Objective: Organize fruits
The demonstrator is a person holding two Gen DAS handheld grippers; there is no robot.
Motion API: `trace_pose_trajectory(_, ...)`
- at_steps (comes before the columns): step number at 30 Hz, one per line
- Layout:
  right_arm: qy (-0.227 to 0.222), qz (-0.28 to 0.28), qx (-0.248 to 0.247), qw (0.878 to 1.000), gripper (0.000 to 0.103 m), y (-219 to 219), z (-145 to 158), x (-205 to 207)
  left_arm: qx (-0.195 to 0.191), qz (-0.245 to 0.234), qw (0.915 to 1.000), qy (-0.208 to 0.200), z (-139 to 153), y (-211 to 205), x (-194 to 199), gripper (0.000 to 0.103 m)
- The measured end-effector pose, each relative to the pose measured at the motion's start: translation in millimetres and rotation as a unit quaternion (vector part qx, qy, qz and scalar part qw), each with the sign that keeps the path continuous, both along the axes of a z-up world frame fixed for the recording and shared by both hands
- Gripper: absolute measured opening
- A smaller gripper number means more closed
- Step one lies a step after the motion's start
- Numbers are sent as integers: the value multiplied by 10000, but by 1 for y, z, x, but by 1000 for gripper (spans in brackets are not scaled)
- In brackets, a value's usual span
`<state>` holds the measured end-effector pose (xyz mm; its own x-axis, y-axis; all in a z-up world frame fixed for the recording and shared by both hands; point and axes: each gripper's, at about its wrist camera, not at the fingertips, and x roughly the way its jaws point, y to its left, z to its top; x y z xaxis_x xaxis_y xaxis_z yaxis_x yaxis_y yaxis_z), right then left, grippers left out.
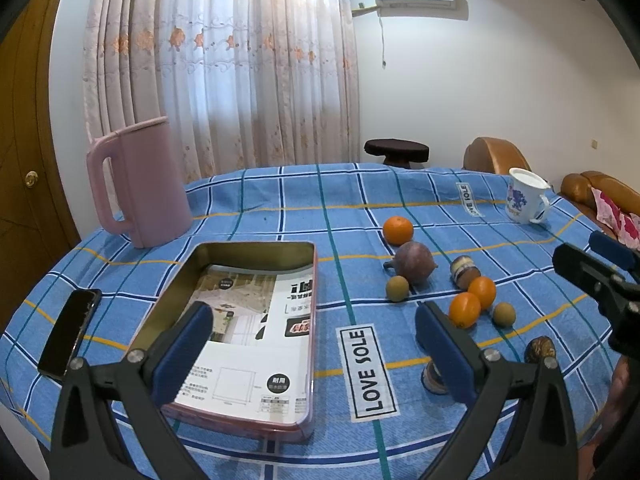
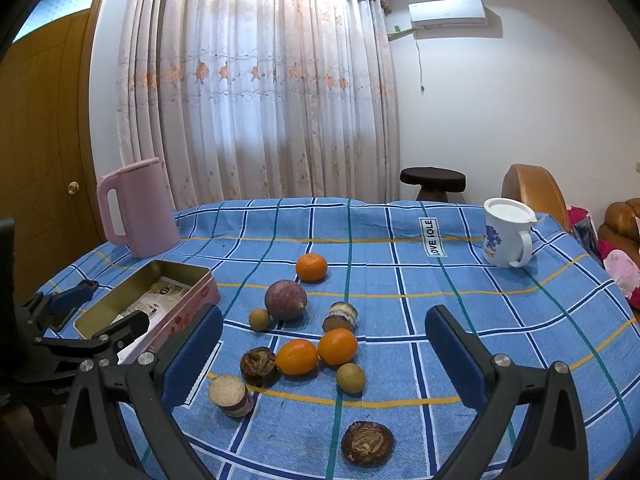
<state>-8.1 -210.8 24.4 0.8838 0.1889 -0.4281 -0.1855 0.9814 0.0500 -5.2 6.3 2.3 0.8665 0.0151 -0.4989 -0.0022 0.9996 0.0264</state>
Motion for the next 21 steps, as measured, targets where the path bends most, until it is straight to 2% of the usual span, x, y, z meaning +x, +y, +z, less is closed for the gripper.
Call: trace_pose_trajectory(21,37,35,112,9999,102,0,-4,-1,-15,18,10000,1,1,4,-2,103)
